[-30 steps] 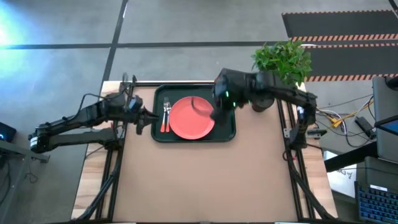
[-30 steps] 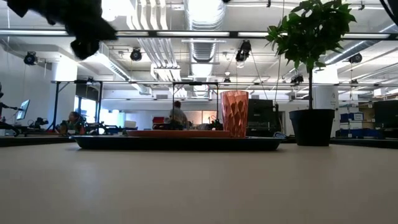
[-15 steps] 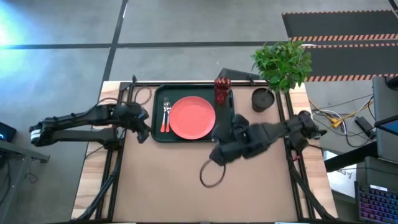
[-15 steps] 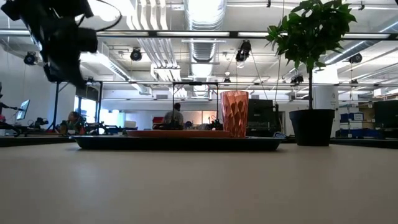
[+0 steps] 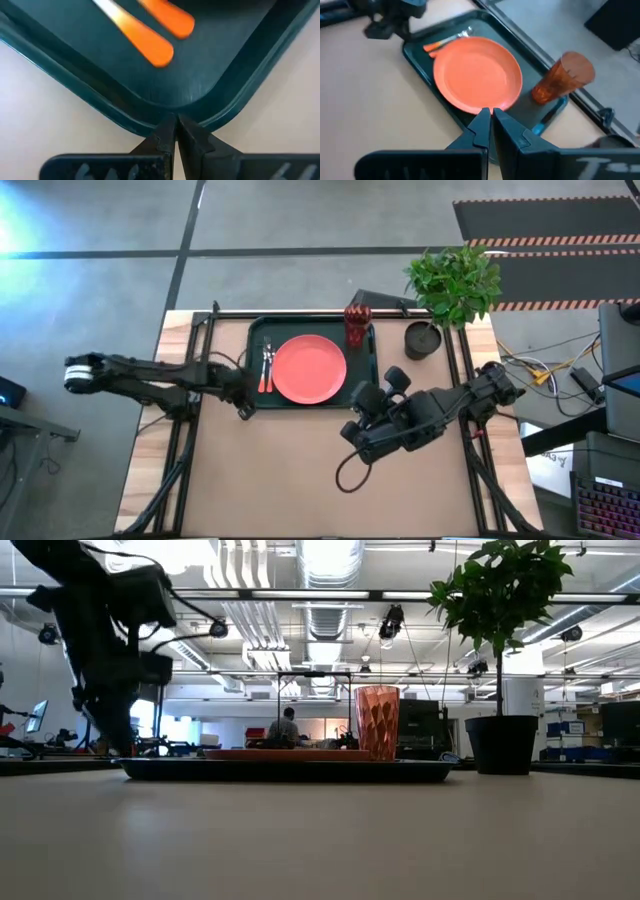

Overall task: Pick and place plate/cup/fork/spoon on tray
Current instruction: Move the black serving tray to the center of the table

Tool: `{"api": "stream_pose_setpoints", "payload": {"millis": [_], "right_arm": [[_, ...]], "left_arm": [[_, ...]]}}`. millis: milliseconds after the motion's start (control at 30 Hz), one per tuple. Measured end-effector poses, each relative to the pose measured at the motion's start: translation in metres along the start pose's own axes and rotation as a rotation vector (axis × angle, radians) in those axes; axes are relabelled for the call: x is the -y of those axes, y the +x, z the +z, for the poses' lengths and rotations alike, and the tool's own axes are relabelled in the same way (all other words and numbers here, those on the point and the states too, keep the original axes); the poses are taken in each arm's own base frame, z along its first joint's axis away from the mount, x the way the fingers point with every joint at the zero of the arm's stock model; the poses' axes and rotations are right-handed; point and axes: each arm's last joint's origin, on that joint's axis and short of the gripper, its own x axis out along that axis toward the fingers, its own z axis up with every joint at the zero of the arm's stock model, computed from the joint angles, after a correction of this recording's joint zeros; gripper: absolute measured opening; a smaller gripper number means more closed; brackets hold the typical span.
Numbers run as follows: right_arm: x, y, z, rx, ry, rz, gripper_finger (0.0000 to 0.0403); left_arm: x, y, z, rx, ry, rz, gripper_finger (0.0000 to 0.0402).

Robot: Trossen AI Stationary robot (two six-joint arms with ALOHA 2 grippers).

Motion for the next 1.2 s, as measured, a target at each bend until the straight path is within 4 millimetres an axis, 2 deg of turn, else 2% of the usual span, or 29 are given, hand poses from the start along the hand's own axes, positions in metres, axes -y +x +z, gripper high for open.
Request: {"api": "stream_pose_setpoints", "payload": {"millis": [133, 333, 433, 533, 667, 767, 967, 1200], "right_arm": [[0.0, 0.026, -0.01, -0.108, -0.022, -0.042, 0.0008], [0.017, 0.085, -0.037, -0.361, -0.035, -0.121, 0.0008], [0.021, 0.116, -0.047, -0.391, 0.001, 0.008, 0.0008], [0.027, 0.146, -0.056, -0.333, 0.069, 0.189, 0.0008], [0.05, 0.175, -0.079, -0.342, 0.165, 0.191, 0.0008], [0.062, 0.189, -0.099, -0.407, 0.211, 0.209, 0.0008], [0.071, 0.206, -0.131, -0.409, 0.317, 0.265, 0.0008], [0.073, 0.214, -0.152, -0.421, 0.356, 0.283, 0.0008]], "left_arm": [[0.006, 0.009, -0.001, -0.031, 0.017, 0.022, 0.0], [0.009, 0.003, 0.002, -0.032, 0.026, -0.001, 0.0], [0.008, -0.003, 0.002, -0.005, 0.019, -0.02, 0.0], [0.007, -0.007, 0.0, 0.01, 0.017, -0.031, 0.0], [0.005, -0.014, -0.002, 0.026, -0.005, -0.041, 0.0], [0.003, -0.017, -0.004, 0.029, -0.01, -0.043, 0.0], [0.001, -0.017, -0.007, 0.031, -0.032, -0.042, 0.0], [0.0, -0.013, -0.008, 0.016, -0.042, -0.029, 0.0]]}}
